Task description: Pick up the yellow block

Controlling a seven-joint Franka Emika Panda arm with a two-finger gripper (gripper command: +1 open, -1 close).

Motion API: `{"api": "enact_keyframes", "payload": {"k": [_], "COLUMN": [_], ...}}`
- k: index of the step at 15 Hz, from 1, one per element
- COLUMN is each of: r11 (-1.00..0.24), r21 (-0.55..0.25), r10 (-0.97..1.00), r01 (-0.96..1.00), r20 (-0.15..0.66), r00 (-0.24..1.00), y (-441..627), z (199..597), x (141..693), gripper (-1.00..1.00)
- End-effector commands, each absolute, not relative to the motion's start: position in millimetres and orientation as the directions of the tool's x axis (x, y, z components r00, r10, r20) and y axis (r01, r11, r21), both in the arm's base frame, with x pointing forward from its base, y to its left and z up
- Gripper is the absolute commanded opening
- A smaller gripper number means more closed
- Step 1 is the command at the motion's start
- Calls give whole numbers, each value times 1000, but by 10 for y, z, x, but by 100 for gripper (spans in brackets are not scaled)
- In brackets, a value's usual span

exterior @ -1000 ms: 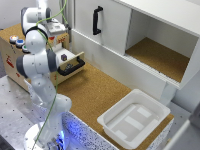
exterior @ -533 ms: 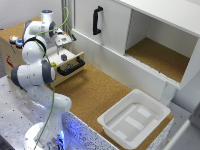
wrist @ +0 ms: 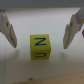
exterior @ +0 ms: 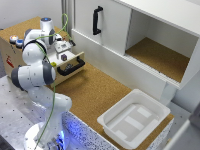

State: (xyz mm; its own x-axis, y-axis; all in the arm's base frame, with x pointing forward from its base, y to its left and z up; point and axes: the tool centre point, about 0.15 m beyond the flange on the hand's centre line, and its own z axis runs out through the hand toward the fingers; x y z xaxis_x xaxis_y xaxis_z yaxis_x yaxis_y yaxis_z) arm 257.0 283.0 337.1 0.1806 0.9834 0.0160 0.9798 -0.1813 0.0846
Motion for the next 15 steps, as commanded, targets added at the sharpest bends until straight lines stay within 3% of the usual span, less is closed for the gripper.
{"api": "enact_keyframes", "payload": {"k": [1,9,15], "r11": [-170,-152,-269], "r21": [83,61,103], "r10": [983,987,952], "r01": [982,986,958], "r20": [81,61,177], "r00": [163,149,249], "y": [2834,2778,2518], "z": [3153,3117,3935], "x": [2613,2613,2799], "gripper": [-100,-100,-100]}}
